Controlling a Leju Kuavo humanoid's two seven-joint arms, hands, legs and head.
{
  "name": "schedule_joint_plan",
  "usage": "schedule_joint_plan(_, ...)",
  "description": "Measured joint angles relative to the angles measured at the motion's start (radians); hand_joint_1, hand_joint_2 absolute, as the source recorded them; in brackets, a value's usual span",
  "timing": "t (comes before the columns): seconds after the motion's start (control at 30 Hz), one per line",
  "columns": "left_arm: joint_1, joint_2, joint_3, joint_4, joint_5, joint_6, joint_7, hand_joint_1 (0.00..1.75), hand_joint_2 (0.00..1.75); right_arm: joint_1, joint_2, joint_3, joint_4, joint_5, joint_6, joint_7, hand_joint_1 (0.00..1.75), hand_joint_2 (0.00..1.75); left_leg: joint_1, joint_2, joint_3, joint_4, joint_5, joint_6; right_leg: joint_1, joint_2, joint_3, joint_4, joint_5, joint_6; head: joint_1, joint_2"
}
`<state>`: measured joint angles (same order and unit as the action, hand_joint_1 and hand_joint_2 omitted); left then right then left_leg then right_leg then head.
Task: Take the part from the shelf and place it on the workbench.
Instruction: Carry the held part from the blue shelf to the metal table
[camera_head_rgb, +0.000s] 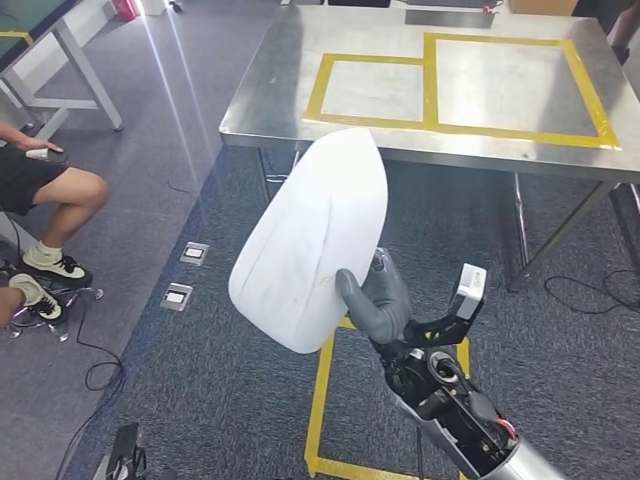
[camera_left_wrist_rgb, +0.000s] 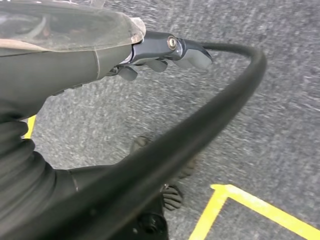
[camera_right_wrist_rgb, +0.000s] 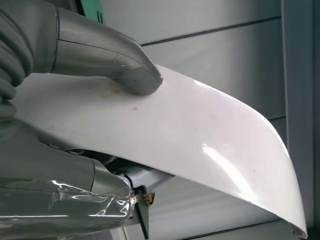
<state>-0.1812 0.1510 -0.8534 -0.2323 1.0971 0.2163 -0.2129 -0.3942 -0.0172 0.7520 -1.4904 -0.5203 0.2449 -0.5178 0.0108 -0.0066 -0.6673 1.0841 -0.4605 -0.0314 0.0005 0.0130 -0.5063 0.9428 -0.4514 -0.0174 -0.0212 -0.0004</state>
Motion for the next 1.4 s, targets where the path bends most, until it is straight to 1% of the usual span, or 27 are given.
schedule_joint_plan(0.03, 0.0, 0.001, 0.0, 0.0, 0.0, 0.0, 0.0, 0.0, 1.75, 0.0, 0.0, 0.0, 0.0, 0.0, 0.0, 0.0, 1.75, 1.75, -0.002, 0.001, 0.021, -0.064, 0.041, 0.004, 0.001, 0.0, 0.01, 0.0, -0.009, 0.004, -0.003, 0.0)
schedule_joint_plan(0.07, 0.0, 0.002, 0.0, 0.0, 0.0, 0.0, 0.0, 0.0, 1.75, -0.001, 0.0, 0.0, 0.0, 0.0, 0.0, -0.001, 1.75, 1.75, -0.005, 0.002, 0.036, -0.11, 0.068, 0.009, 0.001, 0.0, 0.016, -0.001, -0.018, 0.01, -0.006, 0.0)
schedule_joint_plan(0.1, -0.001, 0.002, 0.0, 0.0, 0.001, 0.0, -0.001, 0.0, 1.75, -0.001, 0.0, 0.001, 0.0, 0.0, 0.0, -0.001, 1.75, 1.75, -0.008, 0.003, 0.043, -0.132, 0.081, 0.015, 0.002, 0.0, 0.021, -0.002, -0.024, 0.016, -0.007, 0.0)
schedule_joint_plan(0.2, 0.001, 0.002, 0.0, 0.0, 0.002, 0.0, -0.002, 0.0, 1.75, -0.002, 0.0, 0.002, 0.0, 0.0, 0.0, -0.001, 1.75, 1.75, -0.008, 0.003, 0.059, -0.139, 0.076, 0.036, 0.002, 0.0, 0.031, 0.006, -0.037, 0.032, -0.003, 0.0)
schedule_joint_plan(0.23, 0.001, 0.002, 0.0, 0.0, 0.002, 0.0, -0.002, 0.0, 1.75, -0.003, 0.0, 0.002, 0.0, 0.0, 0.0, -0.002, 1.75, 1.75, -0.007, 0.004, 0.07, -0.142, 0.072, 0.042, 0.002, -0.002, 0.021, 0.034, -0.044, 0.036, 0.0, 0.0)
schedule_joint_plan(0.27, 0.0, 0.003, 0.0, 0.0, 0.003, 0.0, -0.002, 0.0, 1.75, -0.004, 0.0, 0.002, 0.0, 0.0, 0.0, -0.003, 1.75, 1.75, -0.005, 0.003, 0.081, -0.144, 0.067, 0.047, 0.001, -0.004, -0.003, 0.082, -0.057, 0.04, 0.005, 0.0)
schedule_joint_plan(0.37, 0.0, 0.004, 0.0, 0.0, 0.003, 0.0, -0.002, 0.0, 1.75, -0.002, 0.0, 0.002, 0.001, 0.0, 0.0, -0.003, 1.75, 1.75, -0.005, 0.003, 0.107, -0.144, 0.045, 0.055, -0.001, -0.006, -0.123, 0.284, -0.127, 0.047, 0.02, 0.0)
schedule_joint_plan(0.4, 0.001, 0.004, 0.0, 0.0, 0.003, 0.0, -0.002, 0.0, 1.75, 0.0, 0.0, 0.003, 0.001, 0.0, -0.001, -0.003, 1.75, 1.75, -0.006, 0.002, 0.118, -0.144, 0.036, 0.054, -0.001, -0.006, -0.151, 0.314, -0.142, 0.048, 0.024, 0.0)
schedule_joint_plan(0.43, 0.002, 0.004, 0.0, 0.0, 0.003, 0.0, -0.002, 0.0, 1.75, 0.001, 0.0, 0.003, 0.002, 0.0, -0.002, -0.003, 1.75, 1.75, -0.006, 0.002, 0.13, -0.144, 0.027, 0.054, -0.001, -0.006, -0.161, 0.307, -0.136, 0.048, 0.028, 0.0)
schedule_joint_plan(0.47, 0.003, 0.004, 0.0, 0.0, 0.003, 0.0, -0.002, 0.0, 1.75, 0.001, 0.0, 0.003, 0.002, 0.0, -0.003, -0.003, 1.75, 1.75, -0.006, 0.001, 0.144, -0.144, 0.017, 0.052, -0.001, -0.006, -0.155, 0.263, -0.105, 0.046, 0.033, 0.0)
schedule_joint_plan(0.53, 0.002, 0.002, 0.0, 0.0, 0.002, 0.0, -0.002, 0.0, 1.75, 0.001, 0.0, 0.002, 0.002, 0.0, -0.004, -0.003, 1.75, 1.75, -0.007, 0.0, 0.171, -0.144, -0.004, 0.048, 0.002, -0.006, -0.119, 0.119, 0.001, 0.035, 0.042, 0.0)
schedule_joint_plan(0.6, 0.0, 0.001, 0.0, 0.0, 0.001, -0.001, -0.002, 0.0, 1.75, 0.001, 0.0, 0.003, 0.003, -0.001, -0.005, -0.002, 1.75, 1.75, -0.008, -0.001, 0.181, -0.145, -0.018, 0.039, 0.007, -0.006, -0.094, 0.027, 0.059, 0.024, 0.048, 0.0)
schedule_joint_plan(0.7, -0.004, 0.002, 0.0, 0.0, -0.003, -0.003, -0.003, 0.0, 1.75, 0.002, 0.0, 0.002, 0.001, -0.002, -0.006, -0.002, 1.75, 1.75, -0.01, -0.001, 0.184, -0.133, -0.023, 0.025, 0.007, -0.004, -0.072, 0.005, 0.062, 0.01, 0.046, 0.0)
schedule_joint_plan(0.77, -0.009, 0.001, 0.0, 0.0, -0.005, -0.004, -0.003, 0.0, 1.75, 0.0, 0.001, 0.002, 0.0, -0.002, -0.006, -0.002, 1.75, 1.75, -0.009, 0.0, 0.151, -0.066, -0.031, 0.014, 0.002, -0.004, -0.051, -0.006, 0.059, 0.003, 0.039, 0.0)
schedule_joint_plan(0.87, -0.015, 0.001, 0.0, 0.0, -0.007, -0.004, 0.0, 0.0, 1.75, 0.001, 0.001, 0.002, -0.001, -0.002, -0.008, 0.0, 1.75, 1.75, -0.002, 0.001, 0.023, 0.118, -0.09, -0.003, -0.001, -0.004, -0.035, -0.01, 0.044, -0.003, 0.022, 0.0)
schedule_joint_plan(0.9, -0.014, 0.001, 0.0, 0.0, -0.008, -0.004, 0.001, 0.0, 1.75, 0.003, 0.0, 0.002, -0.001, -0.002, -0.008, 0.0, 1.75, 1.75, 0.0, 0.001, -0.012, 0.152, -0.104, -0.006, -0.001, -0.003, -0.029, -0.01, 0.037, -0.004, 0.017, 0.0)
schedule_joint_plan(0.93, -0.013, 0.001, -0.001, 0.0, -0.009, -0.003, 0.002, 0.0, 1.75, 0.006, 0.0, 0.001, -0.001, -0.001, -0.009, 0.001, 1.75, 1.75, 0.002, 0.001, -0.029, 0.151, -0.097, -0.007, -0.001, -0.002, -0.021, -0.01, 0.031, -0.003, 0.013, 0.0)
schedule_joint_plan(0.97, -0.013, 0.001, -0.001, 0.0, -0.009, -0.003, 0.003, 0.0, 1.75, 0.008, 0.0, 0.001, -0.001, 0.0, -0.01, 0.001, 1.75, 1.75, 0.004, 0.001, -0.027, 0.113, -0.065, -0.007, -0.001, 0.0, -0.011, -0.01, 0.023, -0.001, 0.008, 0.0)
schedule_joint_plan(1.03, -0.014, 0.003, -0.001, 0.0, -0.01, -0.002, 0.003, 0.0, 1.75, 0.01, 0.0, 0.001, -0.001, 0.001, -0.011, 0.002, 1.75, 1.75, 0.005, 0.002, 0.018, -0.032, 0.034, -0.003, -0.001, 0.001, 0.01, -0.009, 0.007, 0.005, -0.002, 0.0)
schedule_joint_plan(1.07, -0.015, 0.003, -0.001, 0.0, -0.01, -0.002, 0.004, 0.0, 1.75, 0.009, 0.0, 0.0, -0.001, 0.001, -0.012, 0.003, 1.75, 1.75, 0.003, 0.004, 0.039, -0.091, 0.057, 0.0, 0.0, 0.001, 0.018, -0.009, -0.001, 0.01, -0.004, 0.0)
schedule_joint_plan(1.1, -0.017, 0.003, -0.001, 0.0, -0.011, -0.002, 0.004, 0.0, 1.75, 0.009, 0.0, 0.0, -0.002, 0.002, -0.014, 0.004, 1.75, 1.75, 0.001, 0.005, 0.053, -0.126, 0.066, 0.006, 0.0, 0.001, 0.021, -0.01, -0.008, 0.017, -0.006, 0.0)
schedule_joint_plan(1.13, -0.018, 0.002, -0.001, 0.0, -0.012, -0.002, 0.005, 0.0, 1.75, 0.01, 0.0, -0.001, -0.002, 0.003, -0.015, 0.006, 1.75, 1.75, -0.001, 0.005, 0.058, -0.138, 0.061, 0.013, 0.001, 0.002, 0.025, -0.008, -0.012, 0.023, -0.006, 0.0)
schedule_joint_plan(1.2, -0.017, 0.001, -0.001, 0.0, -0.014, -0.002, 0.005, 0.0, 1.75, 0.011, 0.0, -0.002, -0.005, 0.005, -0.019, 0.009, 1.75, 1.75, -0.001, 0.005, 0.07, -0.142, 0.064, 0.027, 0.002, 0.001, 0.03, -0.003, -0.019, 0.035, -0.002, 0.0)
schedule_joint_plan(1.27, -0.017, 0.0, -0.001, 0.0, -0.017, -0.003, 0.005, 0.0, 1.75, 0.01, 0.0, -0.004, -0.008, 0.005, -0.022, 0.01, 1.75, 1.75, 0.002, 0.005, 0.087, -0.145, 0.066, 0.039, 0.001, -0.001, 0.018, 0.042, -0.043, 0.045, 0.005, 0.0)
schedule_joint_plan(1.3, -0.018, 0.001, -0.001, 0.0, -0.019, -0.003, 0.005, 0.0, 1.75, 0.01, 0.0, -0.004, -0.01, 0.005, -0.024, 0.01, 1.75, 1.75, 0.002, 0.006, 0.094, -0.146, 0.064, 0.043, -0.001, -0.003, -0.008, 0.095, -0.068, 0.049, 0.01, 0.0)
schedule_joint_plan(1.37, -0.021, 0.001, -0.001, 0.0, -0.022, -0.004, 0.006, 0.0, 1.75, 0.013, -0.001, -0.004, -0.012, 0.005, -0.027, 0.011, 1.75, 1.75, 0.0, 0.006, 0.103, -0.146, 0.054, 0.049, -0.001, -0.004, -0.087, 0.243, -0.127, 0.054, 0.021, 0.0)
schedule_joint_plan(1.4, -0.021, 0.001, -0.001, 0.0, -0.024, -0.004, 0.007, 0.0, 1.75, 0.016, -0.003, -0.004, -0.012, 0.005, -0.029, 0.011, 1.75, 1.75, -0.001, 0.005, 0.108, -0.146, 0.049, 0.05, -0.001, -0.005, -0.123, 0.297, -0.145, 0.054, 0.026, 0.0)
